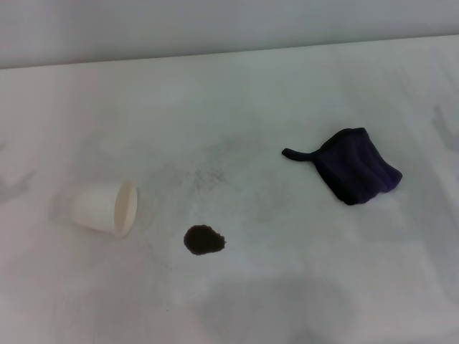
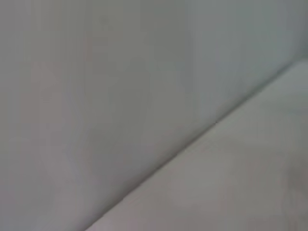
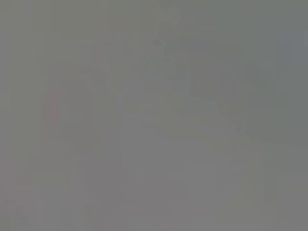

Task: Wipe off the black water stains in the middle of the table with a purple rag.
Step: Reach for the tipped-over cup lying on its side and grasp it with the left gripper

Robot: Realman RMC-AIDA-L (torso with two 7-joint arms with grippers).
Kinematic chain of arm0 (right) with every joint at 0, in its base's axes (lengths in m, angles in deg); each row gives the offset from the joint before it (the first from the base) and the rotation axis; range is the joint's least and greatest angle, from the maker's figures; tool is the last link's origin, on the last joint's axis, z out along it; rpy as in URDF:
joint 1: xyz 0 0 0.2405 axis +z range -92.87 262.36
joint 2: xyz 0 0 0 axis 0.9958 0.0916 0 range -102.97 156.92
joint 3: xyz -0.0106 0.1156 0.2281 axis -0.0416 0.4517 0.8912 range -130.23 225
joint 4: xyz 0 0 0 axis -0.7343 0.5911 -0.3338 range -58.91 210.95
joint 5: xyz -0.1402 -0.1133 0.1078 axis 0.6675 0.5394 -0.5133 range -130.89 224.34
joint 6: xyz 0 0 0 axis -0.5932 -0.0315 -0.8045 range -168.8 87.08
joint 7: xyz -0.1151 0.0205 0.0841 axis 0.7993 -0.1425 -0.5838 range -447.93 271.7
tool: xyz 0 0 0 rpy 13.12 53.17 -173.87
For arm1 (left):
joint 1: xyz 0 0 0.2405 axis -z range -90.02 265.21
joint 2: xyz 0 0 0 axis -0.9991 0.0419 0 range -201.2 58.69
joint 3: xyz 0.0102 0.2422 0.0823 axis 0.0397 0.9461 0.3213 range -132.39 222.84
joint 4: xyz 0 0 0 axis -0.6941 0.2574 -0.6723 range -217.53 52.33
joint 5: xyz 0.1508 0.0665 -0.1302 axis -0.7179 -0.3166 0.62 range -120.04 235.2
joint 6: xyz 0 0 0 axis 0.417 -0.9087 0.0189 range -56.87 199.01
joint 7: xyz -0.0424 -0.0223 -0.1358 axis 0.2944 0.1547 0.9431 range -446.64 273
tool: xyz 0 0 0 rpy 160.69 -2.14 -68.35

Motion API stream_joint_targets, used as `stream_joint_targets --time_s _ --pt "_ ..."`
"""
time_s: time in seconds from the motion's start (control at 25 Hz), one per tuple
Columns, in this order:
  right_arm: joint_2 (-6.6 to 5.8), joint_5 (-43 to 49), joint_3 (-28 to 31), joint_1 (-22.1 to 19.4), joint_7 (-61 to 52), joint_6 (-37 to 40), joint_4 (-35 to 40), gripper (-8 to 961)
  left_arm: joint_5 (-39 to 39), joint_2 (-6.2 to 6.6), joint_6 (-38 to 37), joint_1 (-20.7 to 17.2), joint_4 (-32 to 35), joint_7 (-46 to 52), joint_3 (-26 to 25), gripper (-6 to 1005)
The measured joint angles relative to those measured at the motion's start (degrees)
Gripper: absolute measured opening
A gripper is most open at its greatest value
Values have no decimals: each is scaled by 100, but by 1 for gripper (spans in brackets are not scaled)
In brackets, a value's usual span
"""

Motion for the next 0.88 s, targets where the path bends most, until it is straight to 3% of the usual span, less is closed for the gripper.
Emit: stream_joint_targets --time_s 0.2,0.52,0.72,0.88 --pt "0 0 -22 8 0 -2 -6 869 -1114 -384 36 309 753 -41 232 873" --pt "0 -1 -27 17 0 -9 -3 868 -2664 -581 64 790 878 -139 1699 873" --pt "0 -1 -27 16 0 -18 9 868 -3109 -746 101 917 878 -434 2120 873" --pt "0 -1 -27 -8 0 -18 17 868 -3121 -752 117 992 768 -530 2336 873"
